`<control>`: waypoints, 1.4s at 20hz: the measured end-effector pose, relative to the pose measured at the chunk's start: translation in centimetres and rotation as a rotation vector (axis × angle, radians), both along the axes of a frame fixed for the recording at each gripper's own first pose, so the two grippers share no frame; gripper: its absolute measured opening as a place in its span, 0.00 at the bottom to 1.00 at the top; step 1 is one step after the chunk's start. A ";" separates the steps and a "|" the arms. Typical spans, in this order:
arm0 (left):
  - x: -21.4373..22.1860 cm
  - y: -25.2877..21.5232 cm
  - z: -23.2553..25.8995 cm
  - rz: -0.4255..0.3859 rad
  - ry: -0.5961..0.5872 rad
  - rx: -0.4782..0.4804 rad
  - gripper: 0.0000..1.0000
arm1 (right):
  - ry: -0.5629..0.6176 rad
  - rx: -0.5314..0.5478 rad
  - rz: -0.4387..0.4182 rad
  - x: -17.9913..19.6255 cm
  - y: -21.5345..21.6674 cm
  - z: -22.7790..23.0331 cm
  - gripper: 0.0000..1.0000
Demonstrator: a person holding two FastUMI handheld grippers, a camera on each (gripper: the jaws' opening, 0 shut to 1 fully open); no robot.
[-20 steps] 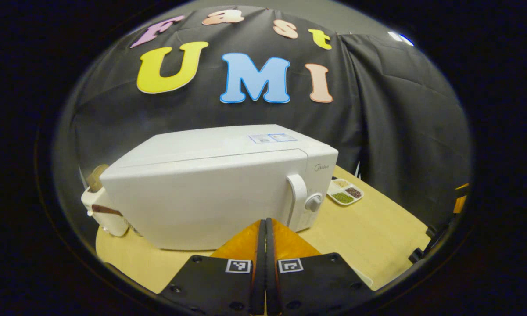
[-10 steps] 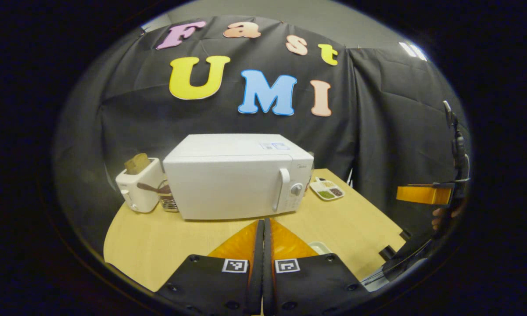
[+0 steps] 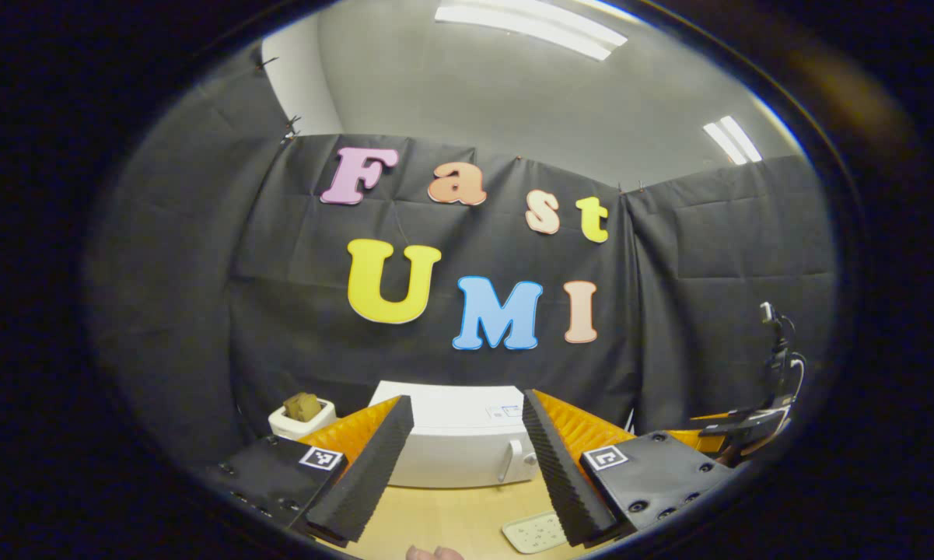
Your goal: Open the microwave oven with the left hand, put the food in, and close the microwave oven.
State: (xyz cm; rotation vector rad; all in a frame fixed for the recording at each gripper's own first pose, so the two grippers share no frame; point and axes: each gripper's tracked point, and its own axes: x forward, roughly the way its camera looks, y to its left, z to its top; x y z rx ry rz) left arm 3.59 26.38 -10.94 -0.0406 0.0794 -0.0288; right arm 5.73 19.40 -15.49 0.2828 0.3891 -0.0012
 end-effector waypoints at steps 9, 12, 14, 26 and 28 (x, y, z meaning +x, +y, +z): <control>0.3 -3.1 10.3 0.076 -0.022 -0.048 0.99 | -0.137 0.014 0.054 2.0 -3.8 13.0 0.98; 0.3 -6.4 14.4 0.102 -0.051 -0.009 0.93 | -0.156 0.025 0.021 2.5 -7.2 16.1 0.93; 0.0 -8.1 15.2 0.137 -0.059 0.010 0.92 | -0.183 -0.001 -0.005 2.4 -8.8 17.0 0.98; 0.4 -9.4 15.7 0.126 -0.089 -0.024 0.93 | -0.317 -0.100 0.032 2.4 -4.9 20.6 0.98; 0.2 -7.8 15.2 0.128 -0.086 -0.049 0.96 | -0.330 -0.094 0.036 2.5 -3.4 20.9 0.98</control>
